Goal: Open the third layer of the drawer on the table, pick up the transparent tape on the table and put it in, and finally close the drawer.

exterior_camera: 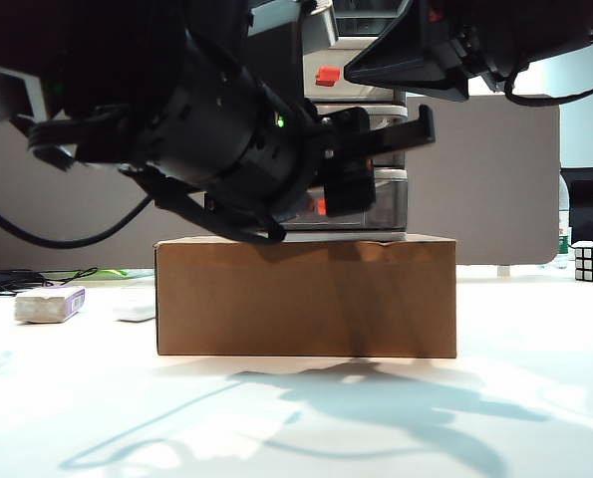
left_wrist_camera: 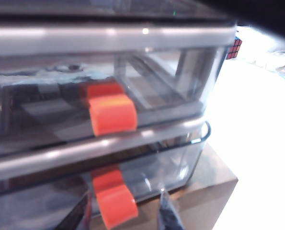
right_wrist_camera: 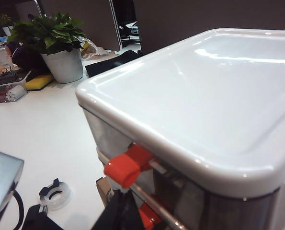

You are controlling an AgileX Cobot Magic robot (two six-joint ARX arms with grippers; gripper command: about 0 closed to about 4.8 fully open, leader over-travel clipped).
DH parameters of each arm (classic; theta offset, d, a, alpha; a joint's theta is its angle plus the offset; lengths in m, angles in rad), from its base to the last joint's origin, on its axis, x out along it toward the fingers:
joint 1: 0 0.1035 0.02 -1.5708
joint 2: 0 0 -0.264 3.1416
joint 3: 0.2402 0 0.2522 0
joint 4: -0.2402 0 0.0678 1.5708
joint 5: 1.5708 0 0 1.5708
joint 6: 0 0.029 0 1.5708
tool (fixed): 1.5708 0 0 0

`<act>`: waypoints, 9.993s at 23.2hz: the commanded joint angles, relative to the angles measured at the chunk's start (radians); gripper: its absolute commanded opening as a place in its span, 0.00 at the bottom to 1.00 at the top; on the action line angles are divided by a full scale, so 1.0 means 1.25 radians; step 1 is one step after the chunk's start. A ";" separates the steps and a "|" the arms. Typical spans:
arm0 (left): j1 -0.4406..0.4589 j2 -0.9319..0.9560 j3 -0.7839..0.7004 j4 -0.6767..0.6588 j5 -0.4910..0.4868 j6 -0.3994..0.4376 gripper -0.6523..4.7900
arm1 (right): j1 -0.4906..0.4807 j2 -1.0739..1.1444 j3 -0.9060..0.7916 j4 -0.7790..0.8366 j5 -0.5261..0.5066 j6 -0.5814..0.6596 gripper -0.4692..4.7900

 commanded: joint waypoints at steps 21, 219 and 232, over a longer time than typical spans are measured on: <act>0.002 0.052 0.070 -0.012 -0.108 0.000 0.34 | 0.001 -0.004 0.004 0.008 -0.005 0.000 0.08; 0.768 -0.468 -0.403 -0.453 0.668 0.282 0.91 | -0.020 -0.059 0.085 -0.310 -0.114 -0.078 0.08; 0.768 -0.400 -0.380 -0.444 0.724 0.309 0.68 | -0.020 -0.060 0.085 -0.309 -0.114 -0.078 0.08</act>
